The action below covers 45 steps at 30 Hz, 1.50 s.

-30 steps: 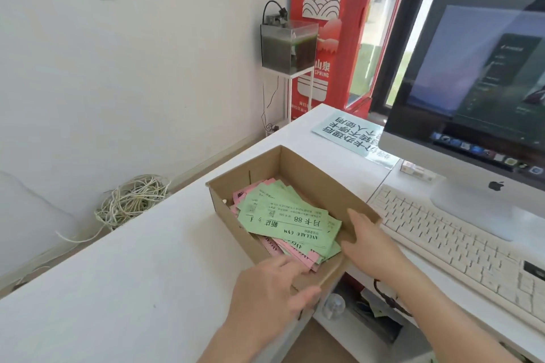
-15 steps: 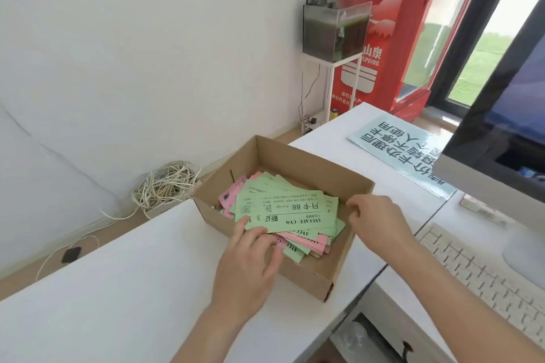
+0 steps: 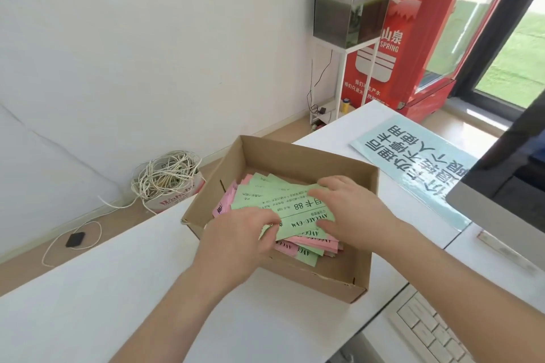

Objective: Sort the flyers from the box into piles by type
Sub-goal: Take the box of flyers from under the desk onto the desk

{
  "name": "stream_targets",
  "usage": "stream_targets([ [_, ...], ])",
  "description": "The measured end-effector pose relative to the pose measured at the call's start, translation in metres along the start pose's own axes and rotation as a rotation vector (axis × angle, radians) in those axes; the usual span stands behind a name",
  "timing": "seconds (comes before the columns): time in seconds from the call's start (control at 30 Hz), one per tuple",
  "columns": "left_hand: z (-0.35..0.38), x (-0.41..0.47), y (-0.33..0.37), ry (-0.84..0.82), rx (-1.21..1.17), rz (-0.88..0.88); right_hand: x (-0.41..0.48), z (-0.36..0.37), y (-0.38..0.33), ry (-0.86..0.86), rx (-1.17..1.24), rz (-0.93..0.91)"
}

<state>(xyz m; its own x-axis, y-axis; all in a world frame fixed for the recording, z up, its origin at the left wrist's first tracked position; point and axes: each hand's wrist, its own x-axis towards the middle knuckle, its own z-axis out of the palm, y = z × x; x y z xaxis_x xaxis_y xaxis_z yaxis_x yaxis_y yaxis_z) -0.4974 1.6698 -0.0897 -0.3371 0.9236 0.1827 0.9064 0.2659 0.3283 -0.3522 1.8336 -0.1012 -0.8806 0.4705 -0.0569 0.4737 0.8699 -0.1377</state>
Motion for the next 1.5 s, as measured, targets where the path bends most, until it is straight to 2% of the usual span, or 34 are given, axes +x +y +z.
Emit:
stream_targets([
  [0.07,0.002,0.033,-0.004,-0.259,0.154,0.024,0.018,0.008,-0.012,-0.201,0.036,-0.037],
  [0.17,0.028,0.072,-0.013,-0.608,0.342,0.114,0.039,0.031,-0.016,-0.405,-0.117,0.020],
  [0.23,0.049,0.082,-0.023,-0.744,0.415,0.116,0.044,0.043,-0.015,-0.483,-0.161,0.068],
  [0.3,0.064,0.082,-0.030,-0.794,0.517,0.143,0.045,0.049,-0.017,-0.503,-0.198,0.089],
  [0.47,0.074,0.080,-0.030,-0.713,0.709,0.286,0.046,0.060,-0.028,-0.522,-0.331,0.067],
  [0.63,0.066,0.089,-0.034,-0.735,0.521,0.232,0.053,0.038,-0.012,-0.474,-0.075,0.016],
  [0.7,0.064,0.091,-0.034,-0.721,0.470,0.222,0.054,0.031,-0.004,-0.504,-0.036,-0.022],
  [0.8,0.061,0.095,-0.033,-0.704,0.401,0.195,0.054,0.021,0.003,-0.551,0.083,0.016],
  [0.93,0.064,0.090,-0.029,-0.700,0.467,0.229,0.045,0.022,-0.002,-0.373,-0.101,-0.058],
  [1.13,0.068,0.091,-0.021,-0.669,0.567,0.310,0.040,0.039,-0.017,-0.317,-0.348,-0.146],
  [1.3,0.064,0.102,-0.033,-0.676,0.480,0.249,0.045,0.023,-0.002,-0.273,-0.246,-0.172],
  [1.4,0.062,0.101,-0.035,-0.563,0.446,0.199,0.047,0.011,0.003,-0.208,-0.227,-0.175],
  [1.5,0.051,0.102,-0.033,-0.444,0.448,0.183,0.044,-0.009,0.003,-0.159,-0.104,-0.126],
])
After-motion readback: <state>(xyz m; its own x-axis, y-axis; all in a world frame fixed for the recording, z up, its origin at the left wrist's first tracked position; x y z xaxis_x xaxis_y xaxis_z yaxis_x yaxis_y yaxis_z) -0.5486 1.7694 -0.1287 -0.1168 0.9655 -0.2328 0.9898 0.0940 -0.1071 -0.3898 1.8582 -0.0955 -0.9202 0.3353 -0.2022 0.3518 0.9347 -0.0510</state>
